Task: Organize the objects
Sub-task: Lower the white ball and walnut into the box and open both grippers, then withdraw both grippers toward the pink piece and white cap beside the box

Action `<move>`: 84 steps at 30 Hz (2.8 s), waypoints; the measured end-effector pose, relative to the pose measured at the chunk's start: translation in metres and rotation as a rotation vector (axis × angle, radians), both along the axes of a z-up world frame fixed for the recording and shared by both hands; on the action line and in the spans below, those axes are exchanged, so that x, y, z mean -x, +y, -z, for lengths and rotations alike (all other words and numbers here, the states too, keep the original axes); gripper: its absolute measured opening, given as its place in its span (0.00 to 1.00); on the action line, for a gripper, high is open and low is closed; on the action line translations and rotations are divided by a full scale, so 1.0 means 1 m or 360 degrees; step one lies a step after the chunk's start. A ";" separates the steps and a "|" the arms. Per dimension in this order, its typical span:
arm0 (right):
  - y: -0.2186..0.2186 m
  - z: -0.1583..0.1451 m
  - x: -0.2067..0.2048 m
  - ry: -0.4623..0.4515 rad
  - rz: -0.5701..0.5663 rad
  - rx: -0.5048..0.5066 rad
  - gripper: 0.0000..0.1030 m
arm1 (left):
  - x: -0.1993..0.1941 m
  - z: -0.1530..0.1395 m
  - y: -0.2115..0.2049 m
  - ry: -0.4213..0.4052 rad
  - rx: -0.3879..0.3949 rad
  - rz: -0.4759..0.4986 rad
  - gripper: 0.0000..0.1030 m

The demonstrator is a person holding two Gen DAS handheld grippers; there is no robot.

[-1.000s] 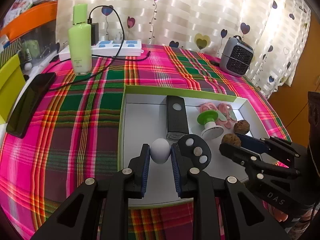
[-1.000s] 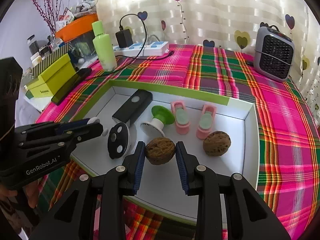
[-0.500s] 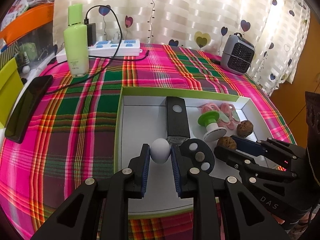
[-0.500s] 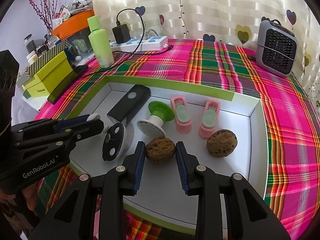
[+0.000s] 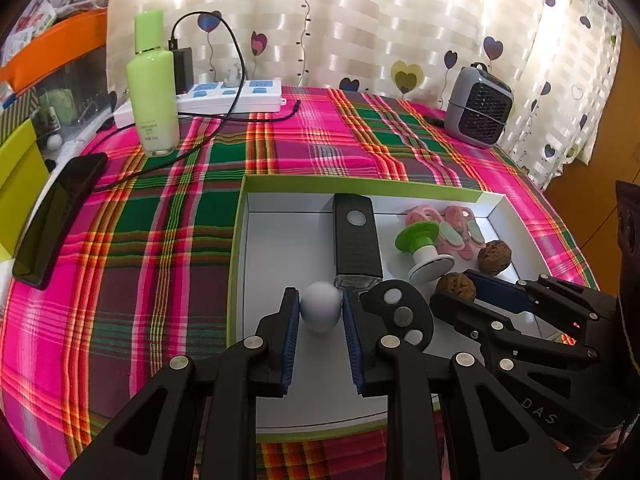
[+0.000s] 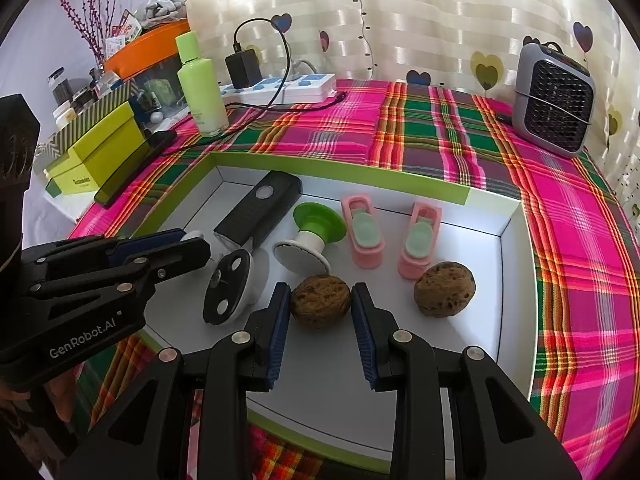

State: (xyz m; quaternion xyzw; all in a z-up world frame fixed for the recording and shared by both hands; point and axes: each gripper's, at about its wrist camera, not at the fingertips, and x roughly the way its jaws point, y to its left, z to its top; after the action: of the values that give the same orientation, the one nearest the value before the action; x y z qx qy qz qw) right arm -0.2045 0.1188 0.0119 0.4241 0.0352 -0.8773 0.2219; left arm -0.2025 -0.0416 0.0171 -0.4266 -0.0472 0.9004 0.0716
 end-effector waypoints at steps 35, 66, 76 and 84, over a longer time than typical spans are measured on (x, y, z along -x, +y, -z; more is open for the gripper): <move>0.008 -0.007 -0.012 0.0020 0.0058 0.0030 0.38 | -0.016 -0.007 0.003 0.0006 0.0044 -0.0032 0.39; 0.006 -0.027 -0.058 0.0106 0.0087 0.0032 0.38 | -0.066 -0.024 0.007 0.0102 0.0111 -0.0094 0.39; 0.012 -0.030 -0.078 0.0117 0.0119 0.0053 0.38 | -0.089 -0.022 -0.002 0.0094 0.0005 -0.0090 0.39; 0.018 -0.021 -0.095 0.0076 0.0142 0.0058 0.38 | -0.105 -0.018 -0.007 0.0097 -0.0045 -0.0071 0.39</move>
State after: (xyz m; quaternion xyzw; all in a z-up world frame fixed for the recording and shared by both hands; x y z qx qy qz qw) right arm -0.1094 0.1370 0.0326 0.4001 0.0054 -0.8967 0.1894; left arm -0.0976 -0.0489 0.0350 -0.3966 -0.0674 0.9136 0.0589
